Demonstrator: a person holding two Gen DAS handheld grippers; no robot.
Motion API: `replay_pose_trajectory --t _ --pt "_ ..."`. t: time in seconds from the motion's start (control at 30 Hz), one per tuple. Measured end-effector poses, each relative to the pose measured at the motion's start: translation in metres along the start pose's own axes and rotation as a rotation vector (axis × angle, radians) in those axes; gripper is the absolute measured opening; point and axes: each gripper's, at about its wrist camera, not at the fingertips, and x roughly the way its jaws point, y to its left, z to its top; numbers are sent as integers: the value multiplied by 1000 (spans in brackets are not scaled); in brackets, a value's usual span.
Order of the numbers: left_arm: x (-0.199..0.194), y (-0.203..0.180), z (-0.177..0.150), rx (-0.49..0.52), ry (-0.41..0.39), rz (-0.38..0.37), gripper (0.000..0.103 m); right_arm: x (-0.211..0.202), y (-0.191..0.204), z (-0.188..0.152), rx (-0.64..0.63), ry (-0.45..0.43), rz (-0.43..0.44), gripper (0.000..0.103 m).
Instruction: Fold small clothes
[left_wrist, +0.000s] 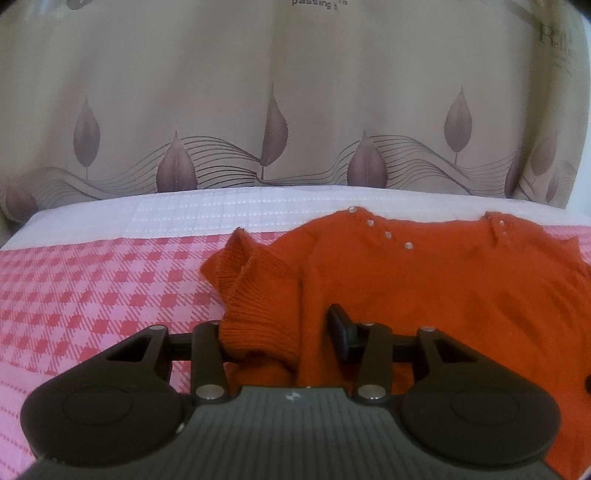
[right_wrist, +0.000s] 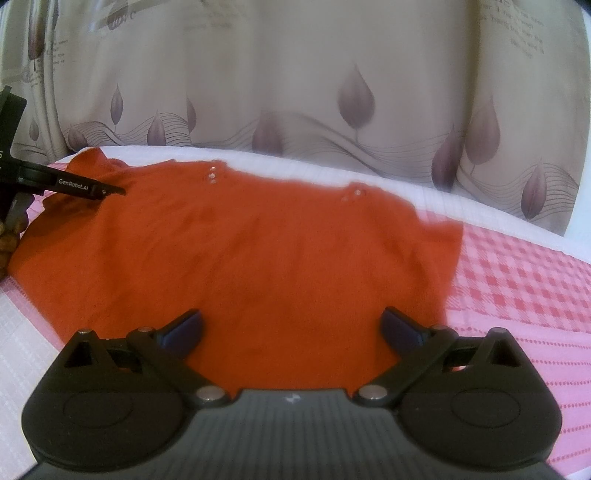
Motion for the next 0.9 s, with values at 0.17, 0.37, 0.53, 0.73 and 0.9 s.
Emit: replay_pose_trajectory --t 0.17,0.37,0.53,0.73,0.9 --pt "0 -2 0 44 -8 8 46 0 0 0 -2 -1 -1 103" --pt "2 -3 4 76 4 8 45 0 1 0 -7 -1 -1 103" --pt "3 -10 6 124 7 24 42 0 1 0 -7 -1 -1 103" --pt "2 -20 7 175 14 39 27 0 2 0 -6 -1 -1 103" --pt "3 -27 10 209 31 68 25 -1 0 0 8 -4 11 103"
